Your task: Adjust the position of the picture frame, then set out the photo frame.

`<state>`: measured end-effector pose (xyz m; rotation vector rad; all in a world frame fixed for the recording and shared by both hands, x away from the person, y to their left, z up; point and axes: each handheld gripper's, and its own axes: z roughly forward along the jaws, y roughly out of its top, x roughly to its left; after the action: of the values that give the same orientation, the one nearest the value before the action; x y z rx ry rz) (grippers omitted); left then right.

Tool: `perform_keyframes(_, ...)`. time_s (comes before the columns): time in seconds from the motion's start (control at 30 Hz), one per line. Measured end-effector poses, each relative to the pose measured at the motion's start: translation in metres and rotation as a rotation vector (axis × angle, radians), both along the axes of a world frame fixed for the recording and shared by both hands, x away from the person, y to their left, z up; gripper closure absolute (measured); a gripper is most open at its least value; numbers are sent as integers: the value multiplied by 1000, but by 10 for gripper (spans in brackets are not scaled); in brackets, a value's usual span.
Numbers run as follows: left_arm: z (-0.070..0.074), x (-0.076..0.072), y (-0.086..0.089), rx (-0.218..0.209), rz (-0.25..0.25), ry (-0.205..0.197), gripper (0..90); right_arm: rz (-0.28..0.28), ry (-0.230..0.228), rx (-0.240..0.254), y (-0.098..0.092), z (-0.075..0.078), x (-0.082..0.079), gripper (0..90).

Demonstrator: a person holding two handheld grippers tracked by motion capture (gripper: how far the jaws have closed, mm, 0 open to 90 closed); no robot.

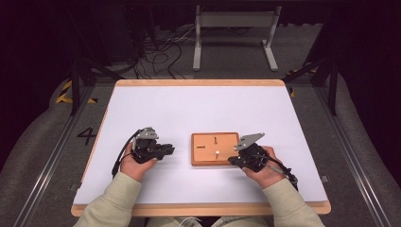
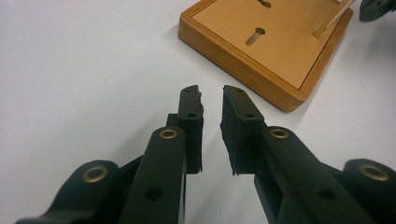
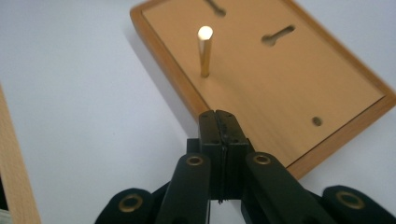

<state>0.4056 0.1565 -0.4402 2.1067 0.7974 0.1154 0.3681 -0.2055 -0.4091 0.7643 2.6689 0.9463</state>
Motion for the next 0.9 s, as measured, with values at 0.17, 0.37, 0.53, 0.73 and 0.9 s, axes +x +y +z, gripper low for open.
perform_keyframes(0.17,6,-3,-3,3,0,-27,730,-44,-45,94,-20,13,2,842)
perform_keyframes(0.37,11,-6,-7,10,-2,-52,677,-110,-108,183,-43,21,5,740)
perform_keyframes(0.53,13,-7,-8,-2,1,-71,638,-153,-132,240,-57,23,8,686)
perform_keyframes(0.73,16,-8,-11,-17,-2,-88,591,-195,-144,289,-69,25,10,569)
perform_keyframes(0.9,19,-9,-18,-28,-27,-88,567,-228,-136,278,-75,25,11,529)
